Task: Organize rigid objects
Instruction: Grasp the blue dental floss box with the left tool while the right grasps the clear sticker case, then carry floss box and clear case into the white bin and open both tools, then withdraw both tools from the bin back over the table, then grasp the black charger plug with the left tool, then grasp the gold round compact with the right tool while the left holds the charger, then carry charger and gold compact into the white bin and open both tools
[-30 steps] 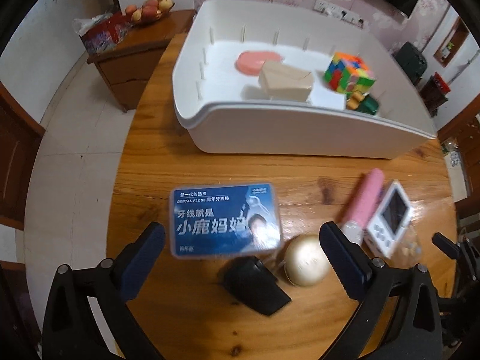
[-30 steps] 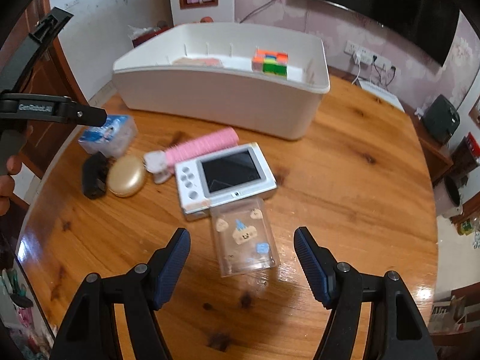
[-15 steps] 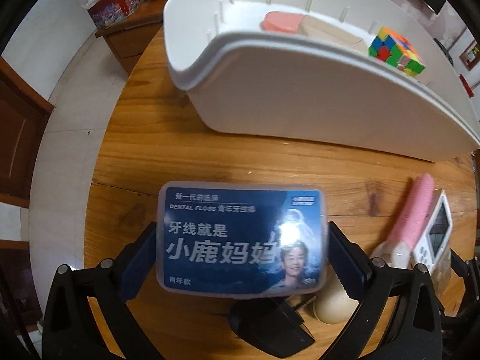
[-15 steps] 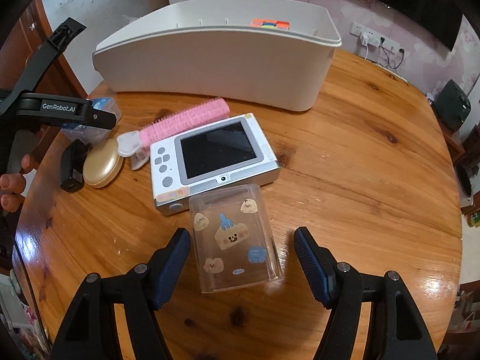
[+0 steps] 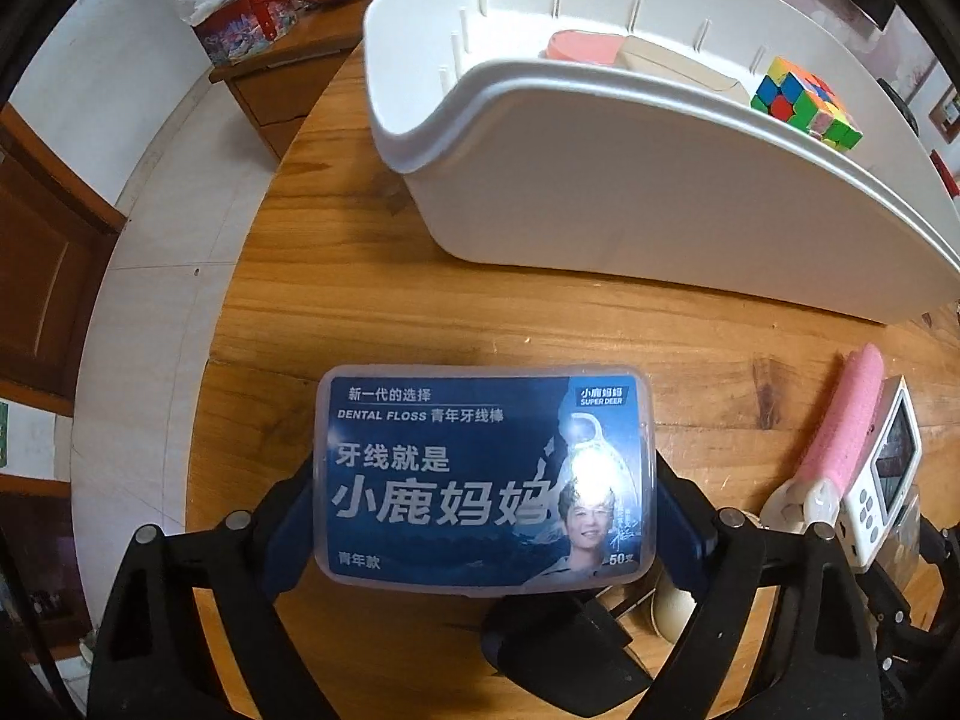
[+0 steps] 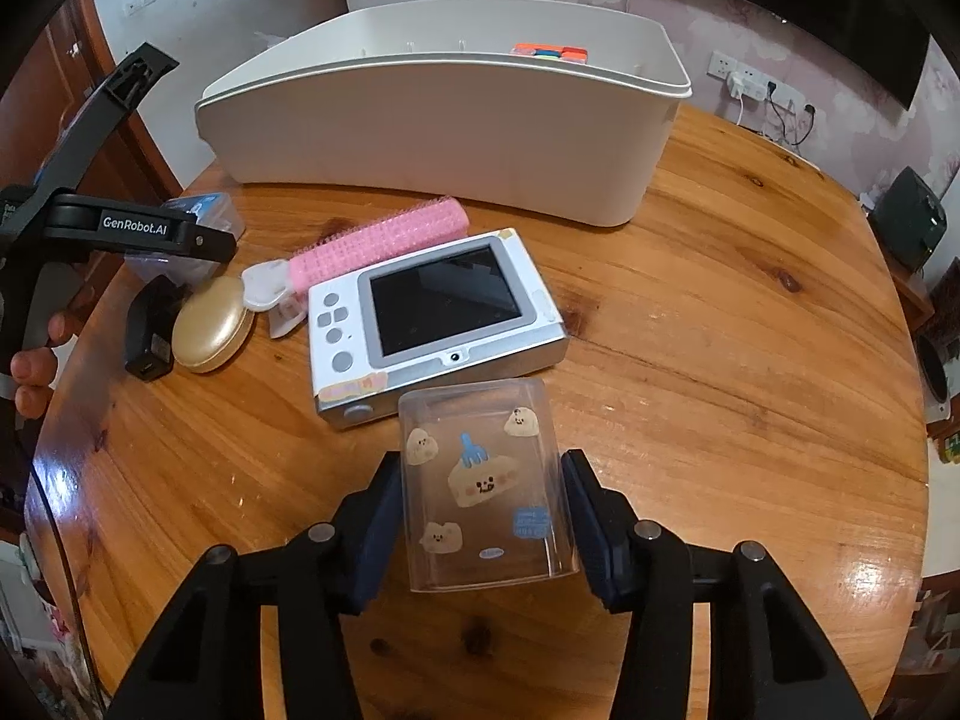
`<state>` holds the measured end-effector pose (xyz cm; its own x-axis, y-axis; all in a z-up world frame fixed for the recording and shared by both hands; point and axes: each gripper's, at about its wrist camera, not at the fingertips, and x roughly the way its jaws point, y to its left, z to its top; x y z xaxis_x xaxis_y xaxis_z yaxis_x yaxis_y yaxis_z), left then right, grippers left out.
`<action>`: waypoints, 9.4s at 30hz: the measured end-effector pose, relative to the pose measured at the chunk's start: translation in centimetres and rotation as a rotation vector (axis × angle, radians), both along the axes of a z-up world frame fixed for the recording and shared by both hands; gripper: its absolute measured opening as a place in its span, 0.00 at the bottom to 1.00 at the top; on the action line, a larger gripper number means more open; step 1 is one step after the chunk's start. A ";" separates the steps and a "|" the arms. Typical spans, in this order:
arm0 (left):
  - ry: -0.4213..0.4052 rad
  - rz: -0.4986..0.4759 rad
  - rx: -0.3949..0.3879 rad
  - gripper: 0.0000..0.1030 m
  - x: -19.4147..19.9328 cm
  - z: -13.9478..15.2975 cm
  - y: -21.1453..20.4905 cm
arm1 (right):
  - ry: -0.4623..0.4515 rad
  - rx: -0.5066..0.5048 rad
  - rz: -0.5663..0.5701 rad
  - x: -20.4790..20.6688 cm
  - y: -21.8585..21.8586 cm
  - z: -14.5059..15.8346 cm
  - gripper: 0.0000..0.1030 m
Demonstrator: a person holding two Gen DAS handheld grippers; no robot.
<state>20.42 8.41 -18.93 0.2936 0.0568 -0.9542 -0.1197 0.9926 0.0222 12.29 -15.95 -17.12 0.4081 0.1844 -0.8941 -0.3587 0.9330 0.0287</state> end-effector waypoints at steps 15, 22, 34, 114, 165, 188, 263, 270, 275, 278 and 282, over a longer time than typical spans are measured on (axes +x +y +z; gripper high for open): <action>-0.106 -0.072 -0.004 0.90 -3.4 8.8 -1.5 | -0.085 0.025 -0.027 -1.3 0.6 7.8 0.50; -0.193 -0.143 0.014 0.90 -4.9 14.8 -2.2 | -0.211 0.047 -0.006 -1.3 1.3 15.2 0.50; -0.305 -0.203 0.035 0.90 -5.1 21.6 -3.1 | -0.379 0.050 -0.020 -0.3 3.6 25.0 0.50; -0.384 -0.225 0.088 0.99 6.8 21.3 -7.2 | -0.182 0.020 -0.115 8.7 3.9 17.7 0.66; -0.179 -0.500 0.005 0.98 -8.8 1.4 -1.9 | 0.061 0.217 -0.146 -1.3 5.0 3.0 0.75; -0.250 -0.493 -0.053 0.64 -11.1 1.9 -1.1 | 0.067 0.215 -0.066 -0.8 8.5 1.8 0.75; -0.222 -0.054 0.010 0.64 15.5 13.7 -1.0 | -0.212 0.060 -0.171 18.4 5.3 17.5 0.54; -0.139 -0.057 -0.025 0.64 17.2 9.3 -2.1 | -0.060 0.031 -0.157 19.9 6.6 9.3 0.54; -0.125 -0.071 -0.035 0.64 17.7 8.0 -2.9 | -0.005 0.030 -0.151 20.4 6.9 7.2 0.54; -0.120 -0.065 -0.031 0.64 17.8 7.6 -3.1 | 0.003 0.014 -0.138 20.2 7.0 6.8 0.54; -0.097 -0.063 -0.066 0.66 17.9 7.2 -3.1 | -0.002 0.003 -0.134 19.7 7.0 6.7 0.59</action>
